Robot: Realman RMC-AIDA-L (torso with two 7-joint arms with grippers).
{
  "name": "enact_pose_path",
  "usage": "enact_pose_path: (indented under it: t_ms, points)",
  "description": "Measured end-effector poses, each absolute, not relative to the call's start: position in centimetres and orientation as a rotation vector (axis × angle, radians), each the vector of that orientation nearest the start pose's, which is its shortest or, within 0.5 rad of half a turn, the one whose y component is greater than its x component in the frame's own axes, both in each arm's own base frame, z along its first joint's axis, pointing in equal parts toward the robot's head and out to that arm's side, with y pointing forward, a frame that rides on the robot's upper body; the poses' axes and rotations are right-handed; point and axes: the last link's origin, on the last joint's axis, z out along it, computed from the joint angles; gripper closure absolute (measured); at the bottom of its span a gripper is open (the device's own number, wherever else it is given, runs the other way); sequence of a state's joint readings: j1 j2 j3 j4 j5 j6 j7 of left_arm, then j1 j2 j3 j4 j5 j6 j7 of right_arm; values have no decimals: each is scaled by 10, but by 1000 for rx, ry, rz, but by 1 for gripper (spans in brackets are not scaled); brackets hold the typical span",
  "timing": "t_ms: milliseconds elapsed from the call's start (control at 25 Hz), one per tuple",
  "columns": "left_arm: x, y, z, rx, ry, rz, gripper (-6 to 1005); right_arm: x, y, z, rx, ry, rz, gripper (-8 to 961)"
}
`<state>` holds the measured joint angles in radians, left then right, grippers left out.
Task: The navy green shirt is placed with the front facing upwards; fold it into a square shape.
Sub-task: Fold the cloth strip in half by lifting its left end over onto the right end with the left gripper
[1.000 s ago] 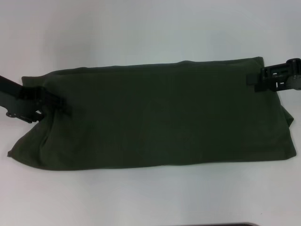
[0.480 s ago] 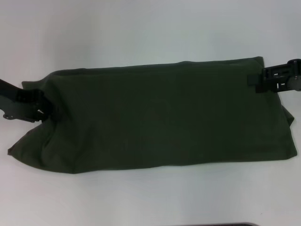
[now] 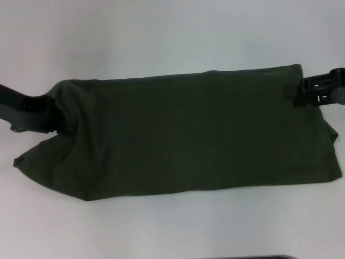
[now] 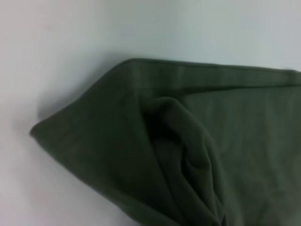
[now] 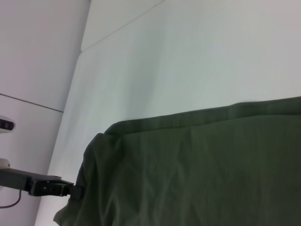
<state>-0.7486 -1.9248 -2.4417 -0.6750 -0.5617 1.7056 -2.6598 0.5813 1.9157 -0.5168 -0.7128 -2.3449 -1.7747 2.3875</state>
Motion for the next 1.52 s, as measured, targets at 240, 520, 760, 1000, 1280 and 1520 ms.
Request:
enact_pose_path:
  t_ms: [240, 520, 760, 1000, 1280, 1520]
  points:
    - [-271, 353, 48, -2266, -2104, 79, 962, 296, 326, 75, -2343, 1958, 446, 308]
    - [-271, 353, 53, -2277, -2099, 34, 961, 296, 326, 75, -2342, 1959, 448, 308]
    - [-272, 354, 59, -2279, -2088, 0, 962, 296, 326, 75, -2341, 1960, 450, 309]
    - [-274, 355, 64, -2277, -2080, 2, 961, 296, 326, 75, -2340, 1961, 451, 307]
    - [-280, 357, 74, -2228, -2075, -5, 962, 296, 326, 75, -2340, 1961, 450, 309]
    - [-286, 360, 85, -2189, -2060, -4, 962, 296, 326, 75, -2340, 1962, 450, 307]
